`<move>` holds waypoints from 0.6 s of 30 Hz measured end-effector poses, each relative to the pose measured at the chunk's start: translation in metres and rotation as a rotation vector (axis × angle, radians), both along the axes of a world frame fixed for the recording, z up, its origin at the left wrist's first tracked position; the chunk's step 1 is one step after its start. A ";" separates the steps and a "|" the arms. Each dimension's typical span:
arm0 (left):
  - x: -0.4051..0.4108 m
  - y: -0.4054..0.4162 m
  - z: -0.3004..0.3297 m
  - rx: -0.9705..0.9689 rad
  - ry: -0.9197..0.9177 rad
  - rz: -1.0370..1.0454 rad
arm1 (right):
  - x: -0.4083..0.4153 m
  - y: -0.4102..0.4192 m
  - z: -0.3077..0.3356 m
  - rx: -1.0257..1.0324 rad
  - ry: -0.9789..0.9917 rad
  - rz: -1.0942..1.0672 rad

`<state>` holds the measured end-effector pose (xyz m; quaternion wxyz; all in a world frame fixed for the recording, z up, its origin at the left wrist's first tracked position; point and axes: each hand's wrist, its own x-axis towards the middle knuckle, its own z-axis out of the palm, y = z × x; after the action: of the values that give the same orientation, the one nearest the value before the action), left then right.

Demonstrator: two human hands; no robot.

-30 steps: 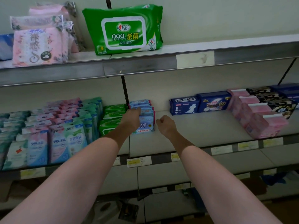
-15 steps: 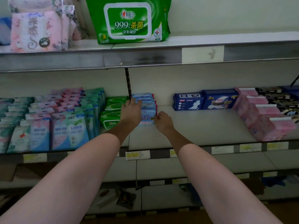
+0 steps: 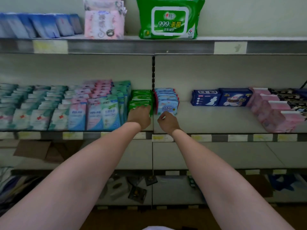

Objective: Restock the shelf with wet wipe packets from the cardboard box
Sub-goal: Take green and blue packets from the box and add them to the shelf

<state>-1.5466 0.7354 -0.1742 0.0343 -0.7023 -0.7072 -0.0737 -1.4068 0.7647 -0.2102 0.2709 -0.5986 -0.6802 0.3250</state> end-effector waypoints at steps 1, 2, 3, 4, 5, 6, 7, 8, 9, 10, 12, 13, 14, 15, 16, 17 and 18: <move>-0.007 -0.013 0.000 -0.031 -0.004 0.020 | -0.009 -0.012 0.000 -0.002 -0.007 0.009; -0.016 -0.028 0.000 -0.070 -0.017 0.048 | -0.019 -0.024 -0.001 -0.003 -0.023 0.021; -0.024 -0.043 -0.001 -0.108 -0.035 0.078 | -0.029 -0.037 0.000 -0.005 -0.055 0.041; -0.034 -0.059 -0.003 -0.139 -0.052 0.106 | -0.039 -0.049 -0.002 -0.007 -0.101 0.067; -0.044 -0.075 -0.008 -0.163 -0.065 0.124 | -0.050 -0.063 -0.004 -0.009 -0.156 0.097; -0.055 -0.092 -0.015 -0.178 -0.082 0.134 | -0.060 -0.076 -0.010 -0.011 -0.210 0.132; -0.067 -0.110 -0.024 -0.185 -0.105 0.146 | -0.070 -0.091 -0.015 -0.014 -0.259 0.168; -0.079 -0.129 -0.034 -0.200 -0.128 0.164 | -0.080 -0.106 -0.022 -0.018 -0.295 0.207; -0.090 -0.147 -0.044 -0.224 -0.147 0.183 | -0.090 -0.121 -0.030 -0.024 -0.322 0.246; -0.102 -0.166 -0.054 -0.247 -0.159 0.205 | -0.100 -0.136 -0.039 -0.029 -0.337 0.285; -0.123 -0.203 -0.078 -0.290 -0.187 0.266 | -0.121 -0.165 -0.059 -0.051 -0.355 0.345; -0.134 -0.221 -0.091 -0.308 -0.206 0.303 | -0.133 -0.180 -0.068 -0.064 -0.358 0.367; -0.145 -0.239 -0.103 -0.322 -0.229 0.343 | -0.144 -0.193 -0.078 -0.076 -0.360 0.394; -0.155 -0.257 -0.115 -0.332 -0.251 0.383 | -0.154 -0.207 -0.089 -0.082 -0.368 0.428; -0.166 -0.274 -0.127 -0.338 -0.269 0.419 | -0.166 -0.220 -0.099 -0.083 -0.380 0.473; -0.175 -0.291 -0.138 -0.339 -0.286 0.449 | -0.176 -0.233 -0.109 -0.086 -0.395 0.520; -0.183 -0.307 -0.148 -0.337 -0.305 0.479 | -0.187 -0.246 -0.119 -0.088 -0.408 0.566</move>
<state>-1.7300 0.4284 -0.3220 -0.1725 -0.4927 -0.8515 -0.0498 -1.5934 0.5188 -0.3297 0.0023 -0.4503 -0.8445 0.2898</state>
